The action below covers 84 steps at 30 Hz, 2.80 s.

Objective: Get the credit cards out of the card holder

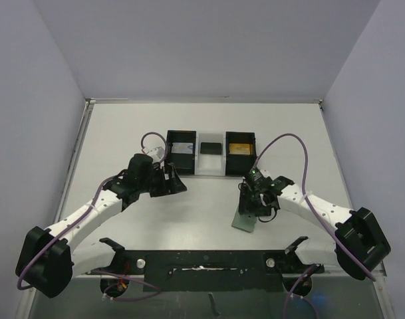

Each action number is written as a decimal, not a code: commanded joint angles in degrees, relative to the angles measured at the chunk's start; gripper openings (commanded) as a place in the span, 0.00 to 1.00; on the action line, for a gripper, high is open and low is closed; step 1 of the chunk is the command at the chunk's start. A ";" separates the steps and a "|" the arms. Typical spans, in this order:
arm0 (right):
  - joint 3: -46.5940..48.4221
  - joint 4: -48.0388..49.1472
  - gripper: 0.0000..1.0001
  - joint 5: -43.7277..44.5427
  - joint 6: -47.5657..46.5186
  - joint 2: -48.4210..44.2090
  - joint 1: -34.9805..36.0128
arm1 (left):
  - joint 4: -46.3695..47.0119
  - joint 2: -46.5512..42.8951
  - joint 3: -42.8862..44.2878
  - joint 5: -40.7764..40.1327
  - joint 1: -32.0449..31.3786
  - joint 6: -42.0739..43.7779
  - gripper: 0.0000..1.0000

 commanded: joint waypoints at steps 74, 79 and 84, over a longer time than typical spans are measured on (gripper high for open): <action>8.17 20.06 0.49 3.85 20.21 12.41 14.18 | 18.20 25.43 3.24 10.89 -8.26 2.60 0.57; 8.47 20.66 0.49 3.69 21.62 15.00 14.41 | 18.15 26.14 3.61 12.20 -8.33 2.92 0.54; 10.19 18.70 0.47 2.82 22.14 17.51 12.96 | 16.82 28.95 6.17 14.28 -8.30 3.57 0.48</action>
